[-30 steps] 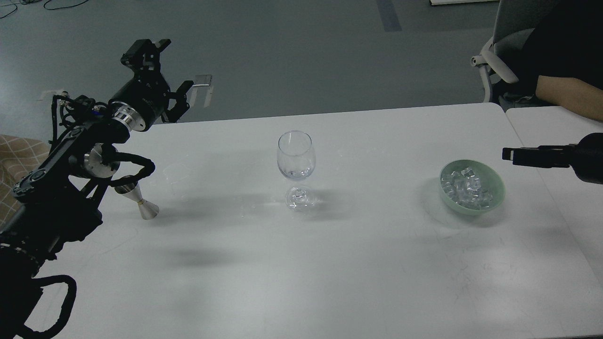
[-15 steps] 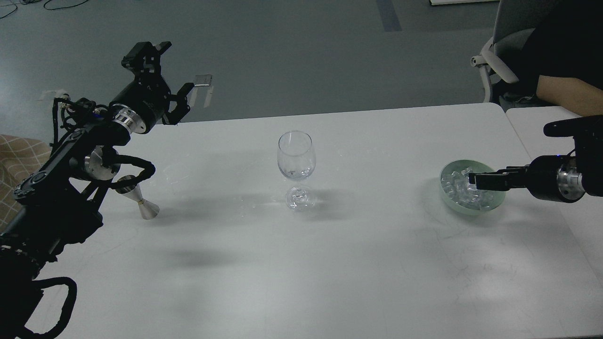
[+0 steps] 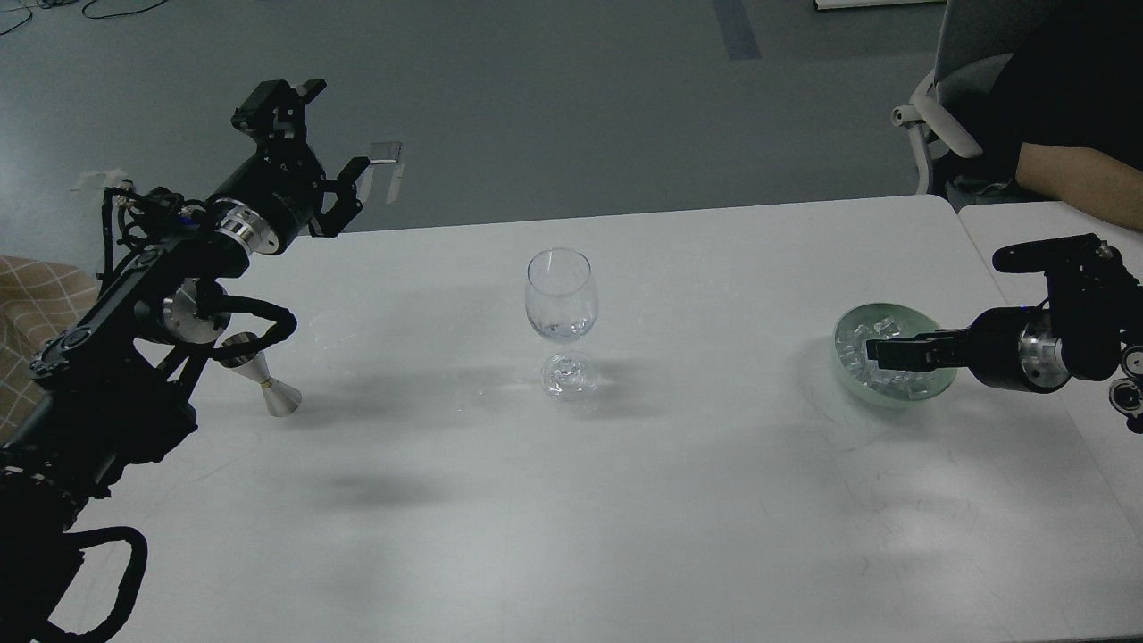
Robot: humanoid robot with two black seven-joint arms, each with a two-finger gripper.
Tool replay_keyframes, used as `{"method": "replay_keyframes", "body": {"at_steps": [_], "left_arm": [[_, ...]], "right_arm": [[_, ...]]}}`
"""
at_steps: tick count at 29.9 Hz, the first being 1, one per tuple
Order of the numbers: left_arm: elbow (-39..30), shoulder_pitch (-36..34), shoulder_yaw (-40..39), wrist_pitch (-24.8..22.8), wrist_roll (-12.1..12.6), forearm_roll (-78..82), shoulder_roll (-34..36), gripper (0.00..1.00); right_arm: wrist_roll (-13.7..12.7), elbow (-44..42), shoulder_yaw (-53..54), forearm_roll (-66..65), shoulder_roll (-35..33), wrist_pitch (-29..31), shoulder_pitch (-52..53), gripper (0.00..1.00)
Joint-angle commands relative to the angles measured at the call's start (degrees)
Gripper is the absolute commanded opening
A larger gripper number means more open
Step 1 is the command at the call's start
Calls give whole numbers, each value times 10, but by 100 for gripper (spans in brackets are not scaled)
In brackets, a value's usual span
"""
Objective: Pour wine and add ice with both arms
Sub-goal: 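Reach the right gripper into the green bowl of ice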
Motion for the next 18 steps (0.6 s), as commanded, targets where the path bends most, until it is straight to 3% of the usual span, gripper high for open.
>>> {"method": "replay_keyframes", "body": {"at_steps": [1, 6, 18], "left_arm": [[0, 0, 0, 0, 0, 0, 0, 98], [0, 0, 0, 0, 0, 0, 0, 98], [0, -1, 1, -1, 0, 0, 0, 98]], "right_arm": [[-7, -3, -1, -5, 2, 0, 0, 78], [-7, -3, -1, -7, 2, 0, 0, 66], [-7, -5, -13, -6, 9, 0, -1, 66]]}}
